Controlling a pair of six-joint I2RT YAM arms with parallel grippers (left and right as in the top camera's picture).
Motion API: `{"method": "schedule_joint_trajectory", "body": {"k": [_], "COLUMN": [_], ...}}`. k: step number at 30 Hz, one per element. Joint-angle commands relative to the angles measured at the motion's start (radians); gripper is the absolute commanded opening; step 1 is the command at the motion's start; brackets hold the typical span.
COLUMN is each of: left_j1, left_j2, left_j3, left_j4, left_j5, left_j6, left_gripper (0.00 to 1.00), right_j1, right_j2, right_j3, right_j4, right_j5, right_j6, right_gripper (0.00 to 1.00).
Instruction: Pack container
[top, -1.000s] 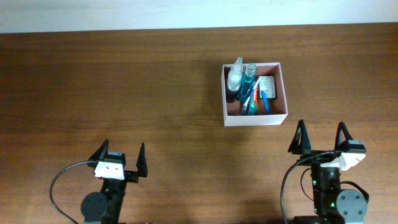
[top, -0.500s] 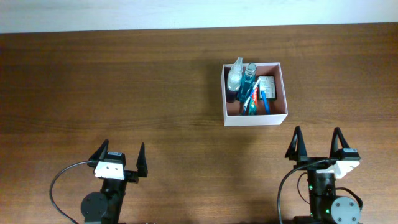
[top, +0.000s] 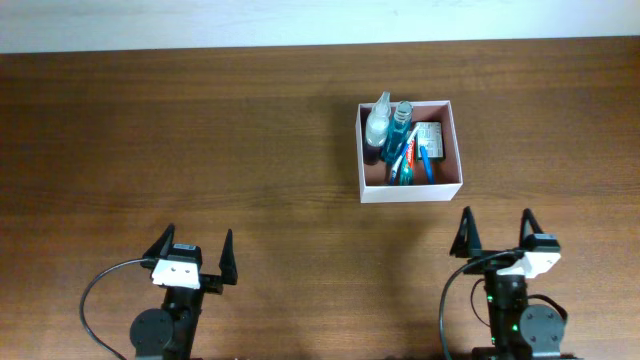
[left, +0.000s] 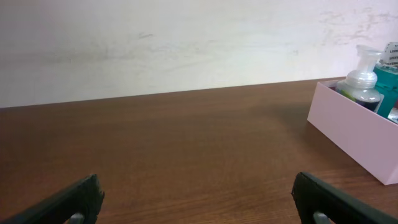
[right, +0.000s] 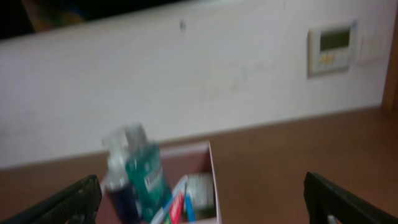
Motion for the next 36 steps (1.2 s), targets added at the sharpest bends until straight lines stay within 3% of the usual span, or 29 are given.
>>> {"method": "schedule_joint_trajectory", "body": {"k": [1,5,10,18,36], "left_j1": [0.005,0.005,0.005,0.005,0.005], "left_j2": [-0.008,-0.008,-0.008,-0.008,-0.008], "left_j3": [-0.003,-0.003,-0.003,-0.003,-0.003], "left_j4": [-0.005,-0.004,-0.004,-0.005,-0.004], "left_j5": [0.014,0.014,0.014,0.014,0.014], "left_j6": [0.015,0.015,0.015,0.015,0.015], "left_gripper": [0.99,1.0,0.99,0.99,0.99], "right_j1": [0.011,0.011,0.011,0.011,0.01], "right_j2": [-0.011,-0.011,-0.011,-0.011,-0.011], "right_j3": [-0.044,-0.056,-0.056,-0.056,-0.056], "right_j4": [0.004,-0.008,-0.014,-0.102,-0.105], "right_j5": [-0.05,-0.068,-0.138,-0.134,-0.127], "right_j6": [-0.011,-0.022,-0.204,-0.205,-0.205], "right_gripper": [0.99,0.99,0.99,0.99,0.99]}}
